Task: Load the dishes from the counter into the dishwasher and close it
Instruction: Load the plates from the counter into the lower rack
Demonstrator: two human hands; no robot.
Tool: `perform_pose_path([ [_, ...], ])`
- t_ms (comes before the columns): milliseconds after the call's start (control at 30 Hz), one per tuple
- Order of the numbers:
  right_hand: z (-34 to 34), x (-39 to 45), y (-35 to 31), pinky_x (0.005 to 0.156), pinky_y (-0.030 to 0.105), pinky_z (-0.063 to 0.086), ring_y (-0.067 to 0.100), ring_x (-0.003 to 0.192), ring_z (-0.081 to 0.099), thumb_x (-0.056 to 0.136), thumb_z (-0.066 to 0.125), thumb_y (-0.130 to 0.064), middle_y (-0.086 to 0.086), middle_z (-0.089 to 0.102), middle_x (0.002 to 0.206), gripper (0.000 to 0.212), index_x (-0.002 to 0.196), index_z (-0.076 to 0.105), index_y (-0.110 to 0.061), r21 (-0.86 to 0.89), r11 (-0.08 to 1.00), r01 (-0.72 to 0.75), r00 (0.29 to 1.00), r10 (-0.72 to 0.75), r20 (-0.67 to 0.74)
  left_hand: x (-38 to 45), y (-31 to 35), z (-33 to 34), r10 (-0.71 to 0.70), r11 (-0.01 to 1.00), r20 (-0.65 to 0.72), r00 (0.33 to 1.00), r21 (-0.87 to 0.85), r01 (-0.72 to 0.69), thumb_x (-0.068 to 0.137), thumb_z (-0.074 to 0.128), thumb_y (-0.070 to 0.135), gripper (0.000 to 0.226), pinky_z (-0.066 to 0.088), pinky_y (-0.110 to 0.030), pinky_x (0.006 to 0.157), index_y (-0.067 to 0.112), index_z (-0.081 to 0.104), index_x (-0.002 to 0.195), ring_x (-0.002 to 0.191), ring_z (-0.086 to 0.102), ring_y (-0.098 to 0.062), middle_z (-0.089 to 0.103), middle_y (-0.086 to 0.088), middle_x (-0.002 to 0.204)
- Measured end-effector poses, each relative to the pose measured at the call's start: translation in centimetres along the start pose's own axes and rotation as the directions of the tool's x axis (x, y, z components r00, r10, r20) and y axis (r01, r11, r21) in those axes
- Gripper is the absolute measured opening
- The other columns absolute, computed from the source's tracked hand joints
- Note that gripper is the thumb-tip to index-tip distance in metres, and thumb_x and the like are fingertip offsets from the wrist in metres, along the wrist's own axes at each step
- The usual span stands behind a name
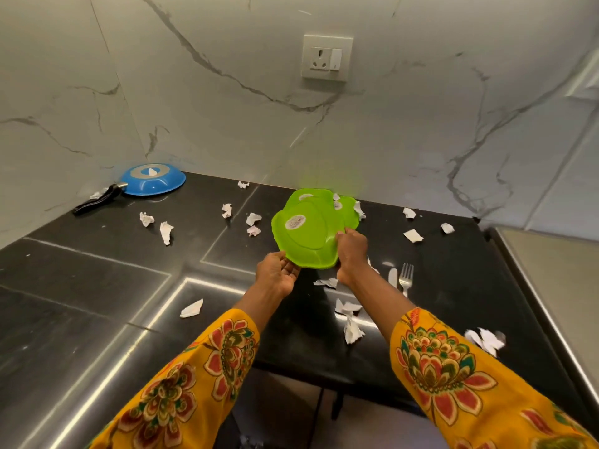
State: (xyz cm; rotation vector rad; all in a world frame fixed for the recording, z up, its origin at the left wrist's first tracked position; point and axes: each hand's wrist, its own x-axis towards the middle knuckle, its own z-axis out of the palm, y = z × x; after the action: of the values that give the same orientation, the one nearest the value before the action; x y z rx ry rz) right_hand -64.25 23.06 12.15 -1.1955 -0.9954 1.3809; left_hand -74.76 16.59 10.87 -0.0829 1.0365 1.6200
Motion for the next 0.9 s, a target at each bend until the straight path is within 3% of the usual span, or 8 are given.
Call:
perform_pose_path([
  [100,-3.4,-2.3,0.3,0.065,0.033,0.036,0.019,0.069,0.044,0.087,0.038,0.001,0.005,0.051,0.068,0.030,0.065,0.052,-0.014,-0.076,0.997,0.013,0.997,-0.018,-0.070,-2.2,-1.9,-0.7,-0.009,1.000,0.027,1.000,0.008,0.009,0.093,0.041,-0.002,0.019,0.053,-0.027,0.049,0.006,0.052,0.080,0.064,0.056,-0.018,0.061,-0.003,0.043],
  [233,-8.4,-5.4,1.0,0.068,0.031,0.039,0.019,0.072,0.047,0.090,0.039,-0.004,0.003,0.054,0.070,0.034,0.062,0.054,-0.015,-0.170,0.985,0.022,0.995,-0.038,-0.089,-4.4,-4.3,-1.4,0.002,1.000,0.059,0.998,0.020,-0.003,0.095,0.039,-0.001,0.021,0.053,-0.031,0.068,0.006,0.051,0.078,0.048,0.062,-0.016,0.060,-0.003,0.041],
  [300,-11.0,-7.2,1.2,0.073,0.030,0.039,0.019,0.080,0.049,0.093,0.041,-0.007,0.005,0.058,0.082,0.031,0.071,0.061,-0.014,-0.208,0.978,0.034,0.991,-0.061,-0.123,-5.1,-5.6,-1.8,-0.003,1.000,0.051,0.999,0.020,0.002,0.095,0.040,0.000,0.021,0.055,-0.030,0.054,0.007,0.053,0.080,0.040,0.061,-0.015,0.061,-0.004,0.043],
  [333,-12.4,-8.1,1.3,0.073,0.029,0.040,0.018,0.080,0.049,0.095,0.043,-0.008,0.008,0.058,0.085,0.028,0.076,0.063,-0.012,-0.197,0.980,0.027,0.989,-0.055,-0.134,-5.5,-6.2,-2.0,-0.010,0.999,0.044,0.999,0.033,0.009,0.096,0.040,0.002,0.018,0.055,-0.031,0.051,0.007,0.054,0.085,0.043,0.062,-0.016,0.063,-0.005,0.049],
  [467,-18.2,-11.9,1.4,0.074,0.031,0.045,0.020,0.079,0.051,0.094,0.041,-0.001,0.013,0.061,0.087,0.025,0.088,0.065,-0.007,-0.225,0.974,-0.008,0.993,-0.018,-0.115,-7.8,-9.1,-2.4,-0.086,0.989,0.058,0.995,0.127,0.078,0.099,0.041,0.012,0.024,0.051,-0.041,0.076,0.011,0.055,0.118,0.072,0.061,-0.021,0.063,-0.009,0.084],
  [600,-23.8,-15.3,1.2,0.092,0.034,0.042,0.023,0.098,0.052,0.093,0.041,0.002,0.017,0.061,0.117,0.030,0.115,0.062,0.003,-0.350,0.937,-0.017,0.983,-0.049,-0.178,-11.1,-13.1,-1.8,-0.196,0.964,0.106,0.975,0.205,0.172,0.100,0.039,0.017,0.021,0.056,-0.033,0.060,0.015,0.057,0.110,0.062,0.059,-0.016,0.065,-0.005,0.064],
  [800,-31.2,-19.7,0.5,0.094,0.036,0.043,0.025,0.102,0.055,0.093,0.041,0.001,0.018,0.062,0.121,0.033,0.118,0.062,0.001,-0.463,0.882,-0.092,0.946,-0.067,-0.316,-15.5,-19.6,0.4,-0.257,0.940,0.145,0.955,0.267,0.212,0.100,0.044,0.030,0.041,0.049,-0.039,0.078,0.012,0.047,0.136,0.115,0.057,-0.026,0.059,-0.010,0.126],
  [900,-34.9,-21.7,0.0,0.098,0.038,0.042,0.033,0.115,0.054,0.092,0.043,-0.001,0.017,0.061,0.124,0.033,0.118,0.063,-0.001,-0.491,0.858,-0.151,0.913,-0.069,-0.401,-17.8,-23.0,1.8,-0.271,0.935,0.160,0.949,0.277,0.221,0.101,0.040,0.034,0.043,0.045,-0.042,0.082,0.012,0.045,0.137,0.123,0.051,-0.030,0.053,-0.012,0.135],
])
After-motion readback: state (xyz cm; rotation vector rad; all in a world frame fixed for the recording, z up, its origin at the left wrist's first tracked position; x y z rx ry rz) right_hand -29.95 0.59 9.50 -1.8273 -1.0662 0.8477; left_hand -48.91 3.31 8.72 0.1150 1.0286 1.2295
